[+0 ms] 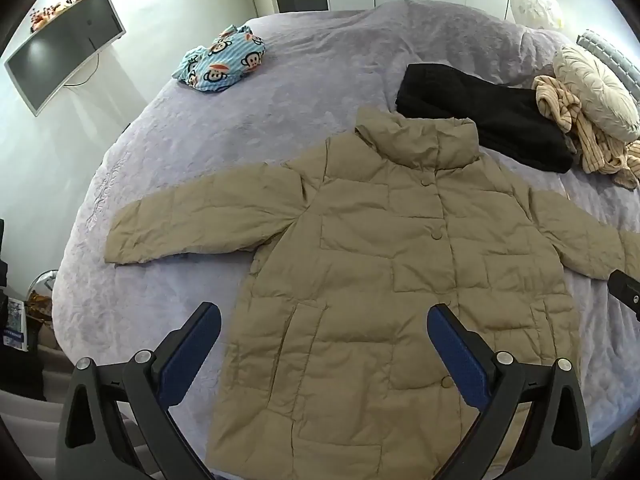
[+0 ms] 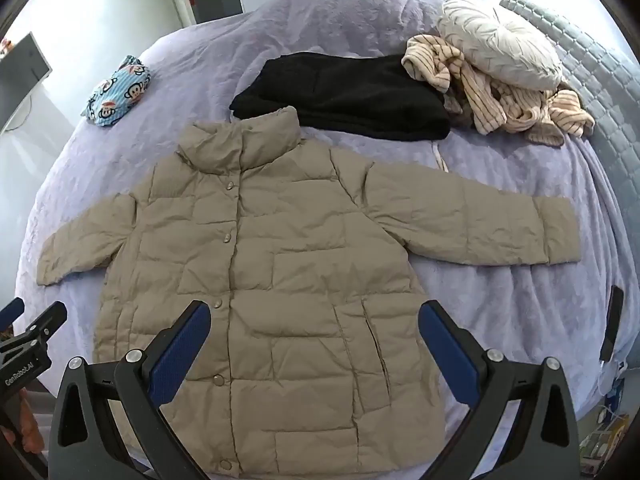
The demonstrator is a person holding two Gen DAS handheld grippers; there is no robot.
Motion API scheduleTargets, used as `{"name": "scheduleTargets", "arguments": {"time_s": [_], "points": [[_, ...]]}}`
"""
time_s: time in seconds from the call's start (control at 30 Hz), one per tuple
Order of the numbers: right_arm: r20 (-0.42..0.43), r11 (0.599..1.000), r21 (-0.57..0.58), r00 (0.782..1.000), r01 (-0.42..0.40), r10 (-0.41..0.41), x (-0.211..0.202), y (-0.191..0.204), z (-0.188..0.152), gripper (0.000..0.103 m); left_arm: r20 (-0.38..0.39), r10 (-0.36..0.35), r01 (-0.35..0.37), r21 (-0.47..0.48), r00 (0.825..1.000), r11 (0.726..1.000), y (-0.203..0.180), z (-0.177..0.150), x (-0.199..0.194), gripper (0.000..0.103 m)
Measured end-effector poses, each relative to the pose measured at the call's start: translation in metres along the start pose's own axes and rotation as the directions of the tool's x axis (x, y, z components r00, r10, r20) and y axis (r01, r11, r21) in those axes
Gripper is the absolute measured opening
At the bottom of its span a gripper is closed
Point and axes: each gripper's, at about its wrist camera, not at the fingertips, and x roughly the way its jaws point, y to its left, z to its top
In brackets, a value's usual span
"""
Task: Fold large clothes
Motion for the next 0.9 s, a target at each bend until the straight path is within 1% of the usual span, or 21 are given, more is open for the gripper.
{"name": "scheduleTargets", "arguments": {"time_s": [0.2, 0.9], "points": [[-0.004, 1.0, -0.014, 1.0, 0.011, -0.011, 0.001, 0.004, 0.007, 0.103, 0.004, 0.011, -0.011, 0.003, 1.0, 1.0, -0.003, 0.001, 0.001, 0.103], [-0.044, 1.0, -0.021, 0.999, 0.012, -0.013, 0.019, 0.011, 0.023, 0.103, -0.032, 0.03, -0.03, 0.0, 0.999, 1.0, -0.005, 0.013, 0.019, 0.103]]}}
